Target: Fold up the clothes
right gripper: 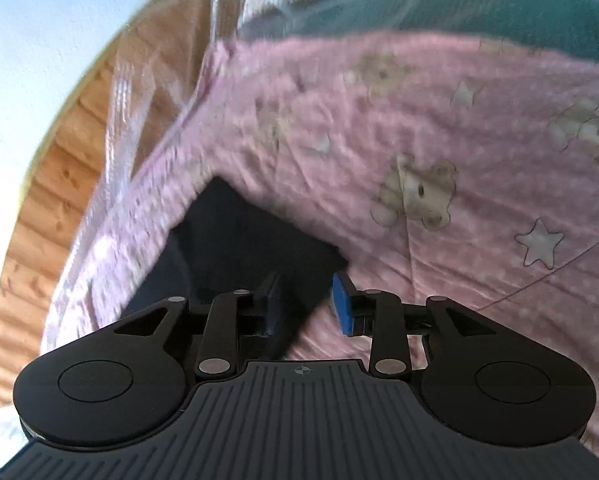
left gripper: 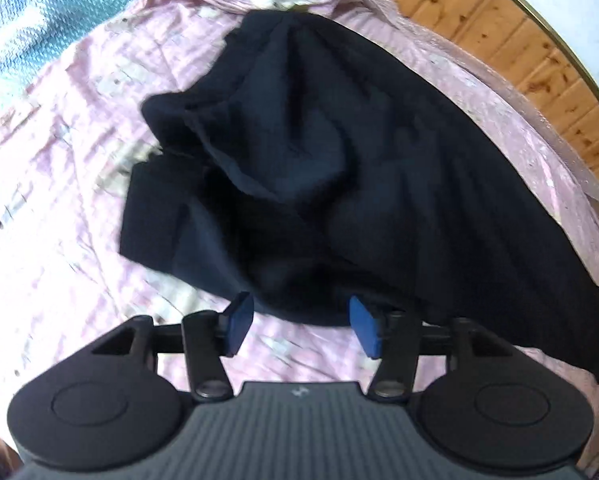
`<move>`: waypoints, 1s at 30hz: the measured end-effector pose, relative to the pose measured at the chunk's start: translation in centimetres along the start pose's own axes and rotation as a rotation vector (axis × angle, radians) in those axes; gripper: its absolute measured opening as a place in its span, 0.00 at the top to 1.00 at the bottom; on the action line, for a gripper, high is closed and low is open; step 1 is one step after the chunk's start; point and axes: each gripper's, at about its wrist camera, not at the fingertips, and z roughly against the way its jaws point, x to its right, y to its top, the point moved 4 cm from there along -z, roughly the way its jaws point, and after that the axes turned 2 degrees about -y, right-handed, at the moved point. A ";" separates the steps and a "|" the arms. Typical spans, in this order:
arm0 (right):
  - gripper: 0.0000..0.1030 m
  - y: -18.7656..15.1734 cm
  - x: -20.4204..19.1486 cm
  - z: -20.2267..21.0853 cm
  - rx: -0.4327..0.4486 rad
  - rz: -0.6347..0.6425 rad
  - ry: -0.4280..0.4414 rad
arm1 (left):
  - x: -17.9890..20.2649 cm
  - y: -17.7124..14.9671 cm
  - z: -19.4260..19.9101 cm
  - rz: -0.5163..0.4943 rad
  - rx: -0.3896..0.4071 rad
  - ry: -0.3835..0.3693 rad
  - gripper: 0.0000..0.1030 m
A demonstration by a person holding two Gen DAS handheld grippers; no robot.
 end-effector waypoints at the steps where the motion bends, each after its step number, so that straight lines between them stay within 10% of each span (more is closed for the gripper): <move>1: 0.68 0.0 0.3 -0.9 -0.036 0.005 0.019 | 0.7 -0.1 -0.2 0.005 -0.002 -0.004 0.48; 6: 0.67 2.0 -0.3 -4.1 -0.056 -0.085 0.146 | 4.8 -0.4 -2.3 0.046 0.006 -0.050 0.48; 8: 0.96 2.6 -1.1 -5.0 -0.082 -0.088 0.175 | 6.3 -0.3 -2.7 0.035 0.016 -0.067 0.51; 13: 0.97 8.1 -7.2 2.2 0.122 0.046 0.247 | 7.7 -0.7 -1.7 0.044 0.057 -0.112 0.50; 20: 0.98 7.9 -1.8 -5.0 -0.059 0.128 -0.128 | 2.1 -3.8 0.6 0.244 0.107 -0.057 0.50; 25: 0.94 6.9 -1.0 -5.1 -0.029 0.147 -0.180 | -4.5 -5.0 2.7 0.442 0.206 -0.074 0.47; 30: 0.51 7.1 -3.2 0.3 0.123 0.194 -0.366 | -7.8 -2.4 2.0 0.482 0.261 -0.147 0.44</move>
